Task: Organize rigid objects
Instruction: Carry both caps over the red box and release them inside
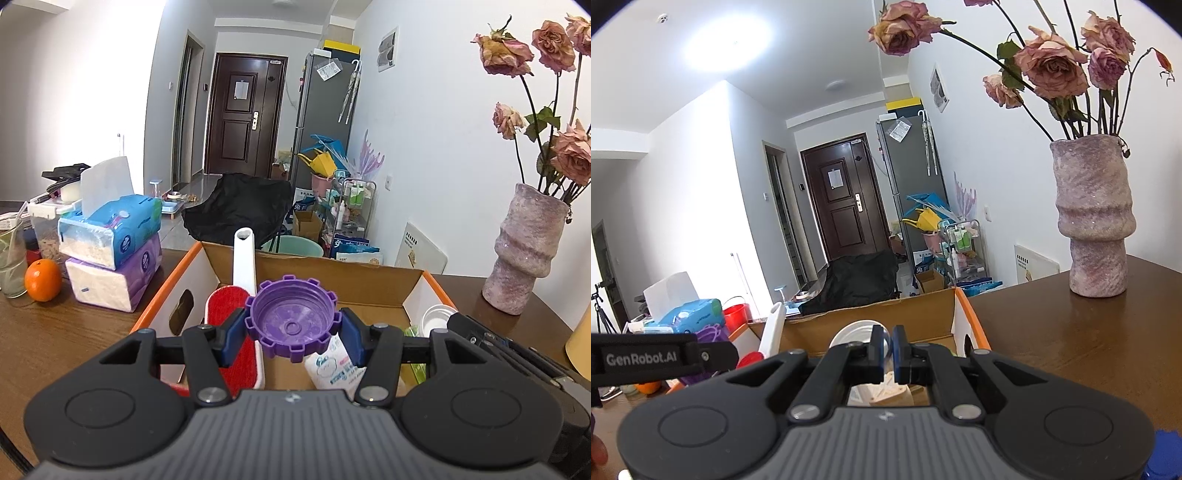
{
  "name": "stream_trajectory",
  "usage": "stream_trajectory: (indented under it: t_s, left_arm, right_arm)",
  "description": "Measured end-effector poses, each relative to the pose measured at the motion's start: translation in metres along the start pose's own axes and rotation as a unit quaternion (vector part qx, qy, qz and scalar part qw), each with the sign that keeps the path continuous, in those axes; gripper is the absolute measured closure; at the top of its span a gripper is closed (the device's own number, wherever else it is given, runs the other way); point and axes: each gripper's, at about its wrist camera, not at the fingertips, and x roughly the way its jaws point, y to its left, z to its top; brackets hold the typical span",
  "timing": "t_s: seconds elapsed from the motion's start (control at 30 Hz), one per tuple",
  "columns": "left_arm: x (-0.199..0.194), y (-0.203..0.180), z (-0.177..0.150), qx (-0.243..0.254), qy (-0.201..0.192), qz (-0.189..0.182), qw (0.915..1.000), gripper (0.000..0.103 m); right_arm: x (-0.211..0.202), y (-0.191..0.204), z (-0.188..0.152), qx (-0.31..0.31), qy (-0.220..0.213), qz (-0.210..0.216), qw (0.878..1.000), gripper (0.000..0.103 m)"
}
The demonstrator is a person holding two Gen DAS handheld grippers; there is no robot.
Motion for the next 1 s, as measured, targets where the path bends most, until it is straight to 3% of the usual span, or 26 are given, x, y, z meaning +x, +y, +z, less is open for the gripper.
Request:
stream_trajectory:
  t_s: [1.0]
  left_arm:
    - [0.074, 0.005, 0.023, 0.010, 0.021, 0.022, 0.9995, 0.048]
  right_arm:
    - [0.054, 0.005, 0.010, -0.038, 0.020, -0.014, 0.999, 0.099]
